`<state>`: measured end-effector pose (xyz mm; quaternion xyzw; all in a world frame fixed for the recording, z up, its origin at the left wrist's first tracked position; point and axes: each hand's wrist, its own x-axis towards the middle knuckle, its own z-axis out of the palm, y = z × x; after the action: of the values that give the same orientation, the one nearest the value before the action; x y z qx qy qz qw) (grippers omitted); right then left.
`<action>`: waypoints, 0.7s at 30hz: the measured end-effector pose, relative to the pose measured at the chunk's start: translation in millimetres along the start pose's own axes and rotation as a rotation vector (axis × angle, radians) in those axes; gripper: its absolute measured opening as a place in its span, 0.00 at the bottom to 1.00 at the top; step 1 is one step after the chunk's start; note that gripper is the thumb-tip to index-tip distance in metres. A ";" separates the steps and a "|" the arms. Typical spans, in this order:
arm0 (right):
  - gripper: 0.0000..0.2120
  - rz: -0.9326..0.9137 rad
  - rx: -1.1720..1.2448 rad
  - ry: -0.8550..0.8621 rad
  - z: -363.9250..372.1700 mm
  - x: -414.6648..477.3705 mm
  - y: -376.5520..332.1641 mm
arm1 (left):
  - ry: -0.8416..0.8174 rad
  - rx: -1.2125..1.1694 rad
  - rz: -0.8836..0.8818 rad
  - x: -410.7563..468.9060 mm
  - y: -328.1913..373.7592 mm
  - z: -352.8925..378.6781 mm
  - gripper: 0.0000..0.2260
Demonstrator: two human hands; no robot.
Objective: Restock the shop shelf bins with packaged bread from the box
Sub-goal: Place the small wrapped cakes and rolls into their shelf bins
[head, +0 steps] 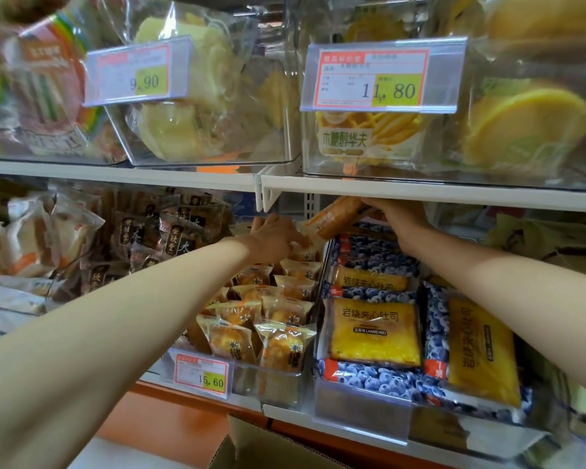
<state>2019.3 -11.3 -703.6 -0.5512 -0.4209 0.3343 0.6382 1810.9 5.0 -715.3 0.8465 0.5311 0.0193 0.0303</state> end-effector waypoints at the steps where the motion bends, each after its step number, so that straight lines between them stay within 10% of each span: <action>1: 0.22 -0.002 0.001 0.017 -1.0 -1.0 -0.5 | 0.004 -0.004 0.013 -0.6 -2.1 0.4 0.19; 21: 0.07 0.142 0.222 -0.315 -32.7 -121.8 -17.8 | 0.515 -0.720 0.075 -169.0 3.7 11.6 0.11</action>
<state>1996.8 -136.6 -707.8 -0.4468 -0.4362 0.5048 0.5961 1741.4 -149.1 -726.7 0.7683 0.4498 0.4143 0.1894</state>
